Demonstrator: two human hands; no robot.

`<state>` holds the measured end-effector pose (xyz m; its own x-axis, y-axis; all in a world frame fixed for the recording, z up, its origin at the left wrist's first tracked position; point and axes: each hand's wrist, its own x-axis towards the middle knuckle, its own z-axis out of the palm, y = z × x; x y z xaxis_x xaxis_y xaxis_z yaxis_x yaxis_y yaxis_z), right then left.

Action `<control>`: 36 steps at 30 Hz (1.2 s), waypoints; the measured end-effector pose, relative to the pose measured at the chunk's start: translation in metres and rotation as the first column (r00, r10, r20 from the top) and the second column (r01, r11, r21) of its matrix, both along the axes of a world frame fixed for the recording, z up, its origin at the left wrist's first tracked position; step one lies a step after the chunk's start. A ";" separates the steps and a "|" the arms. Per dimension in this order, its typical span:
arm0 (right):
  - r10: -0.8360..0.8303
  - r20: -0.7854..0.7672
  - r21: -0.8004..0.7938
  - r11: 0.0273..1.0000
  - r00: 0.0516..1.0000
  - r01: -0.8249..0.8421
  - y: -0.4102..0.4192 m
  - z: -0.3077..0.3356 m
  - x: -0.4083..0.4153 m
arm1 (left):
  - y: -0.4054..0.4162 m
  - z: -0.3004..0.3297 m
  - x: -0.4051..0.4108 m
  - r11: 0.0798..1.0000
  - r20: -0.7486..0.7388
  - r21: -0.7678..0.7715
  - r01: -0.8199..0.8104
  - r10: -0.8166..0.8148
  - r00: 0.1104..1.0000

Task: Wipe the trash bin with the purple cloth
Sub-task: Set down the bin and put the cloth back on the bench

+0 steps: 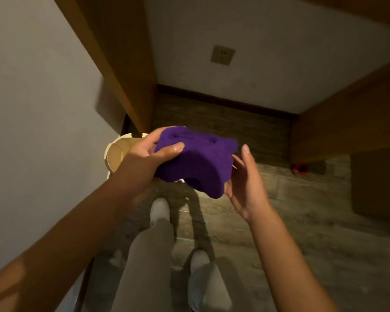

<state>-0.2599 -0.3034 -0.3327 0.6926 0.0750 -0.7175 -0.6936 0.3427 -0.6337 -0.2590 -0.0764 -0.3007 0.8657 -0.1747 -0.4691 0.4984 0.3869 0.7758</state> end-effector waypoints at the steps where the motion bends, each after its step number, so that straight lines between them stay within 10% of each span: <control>1: -0.025 0.017 0.081 0.996 1.000 0.023 0.000 0.024 0.001 | -0.002 0.020 -0.002 0.999 -0.005 -0.034 -0.003 0.003 1.000; 8: 0.126 0.138 0.080 0.987 0.982 -0.138 0.024 0.172 0.019 | 0.012 0.154 0.003 0.992 0.065 -0.090 -0.094 0.100 0.993; 14: 0.068 0.278 -0.634 0.763 0.958 0.130 0.028 0.248 0.045 | 0.044 0.248 0.022 0.978 0.113 -0.103 -0.183 0.195 0.974; 20: 0.242 0.115 -0.142 0.964 0.964 -0.225 0.070 0.308 0.070 | 0.048 0.299 0.057 0.962 0.136 -0.167 -0.218 0.242 0.961; 26: -0.060 0.280 0.407 0.912 0.958 -0.062 0.099 0.339 0.130 | 0.055 0.321 0.111 0.949 0.252 -0.181 -0.259 0.300 0.920; 30: -0.020 0.295 0.358 0.929 0.955 -0.092 0.104 0.333 0.178 | 0.068 0.313 0.146 0.956 0.315 0.006 -0.293 0.277 0.908; 36: 0.193 0.325 -0.166 0.975 0.926 -0.145 0.112 0.304 0.254 | 0.093 0.270 0.210 0.904 0.189 0.322 -0.282 0.231 0.954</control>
